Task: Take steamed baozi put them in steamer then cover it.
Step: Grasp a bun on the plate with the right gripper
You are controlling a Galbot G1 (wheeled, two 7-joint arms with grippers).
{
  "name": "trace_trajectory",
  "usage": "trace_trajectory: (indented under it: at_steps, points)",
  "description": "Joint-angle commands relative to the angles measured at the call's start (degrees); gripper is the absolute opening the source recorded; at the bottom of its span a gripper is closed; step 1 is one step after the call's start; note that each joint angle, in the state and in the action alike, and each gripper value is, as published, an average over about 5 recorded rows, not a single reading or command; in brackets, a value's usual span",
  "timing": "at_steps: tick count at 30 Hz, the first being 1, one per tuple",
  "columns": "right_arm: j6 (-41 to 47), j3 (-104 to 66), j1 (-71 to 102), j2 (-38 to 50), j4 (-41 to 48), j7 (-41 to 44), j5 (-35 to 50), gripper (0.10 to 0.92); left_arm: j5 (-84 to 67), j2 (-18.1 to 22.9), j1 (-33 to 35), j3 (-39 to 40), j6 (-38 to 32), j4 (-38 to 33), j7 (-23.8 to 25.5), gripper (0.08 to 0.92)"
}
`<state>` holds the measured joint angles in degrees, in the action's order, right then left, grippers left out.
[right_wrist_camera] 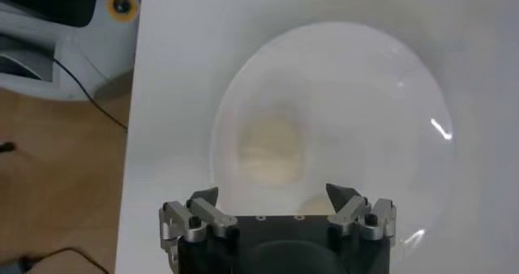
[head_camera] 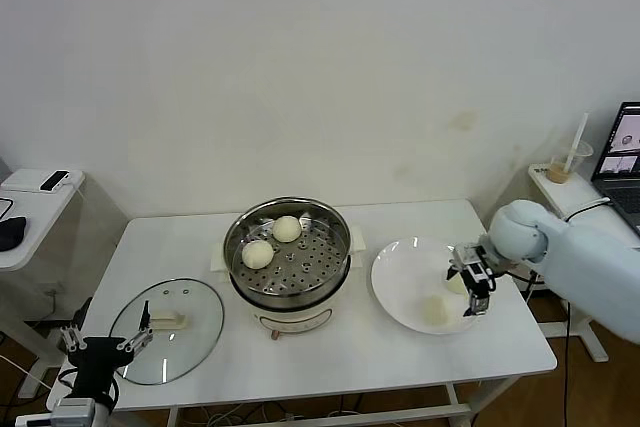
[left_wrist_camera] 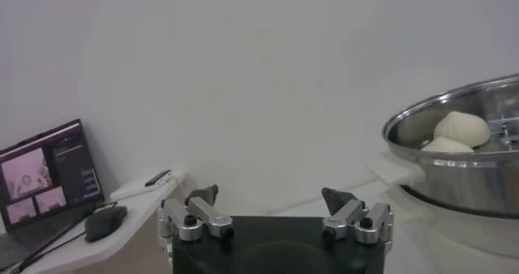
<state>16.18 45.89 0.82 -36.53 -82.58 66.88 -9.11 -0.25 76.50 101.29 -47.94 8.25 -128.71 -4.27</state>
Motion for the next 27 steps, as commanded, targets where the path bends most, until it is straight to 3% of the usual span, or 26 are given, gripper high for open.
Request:
trace_trajectory:
  at_steps: [1, 17, 27]
  points:
    - [-0.34, -1.55, 3.72, -5.41, 4.97, -0.7, -1.93, 0.823, 0.0, 0.06, 0.04, -0.2, -0.04, 0.17, 0.02, 0.823]
    - [0.34, -1.0, 4.08, -7.73, 7.2, -0.35, -3.27, 0.819, 0.04, 0.4, -0.15, -0.32, -0.1, 0.58, -0.06, 0.823]
    - [0.81, -1.03, 4.19, -7.61, 7.57, 0.28, -3.51, 0.7, -0.01, 0.32, -0.2, -0.34, -0.1, 0.58, -0.08, 0.823]
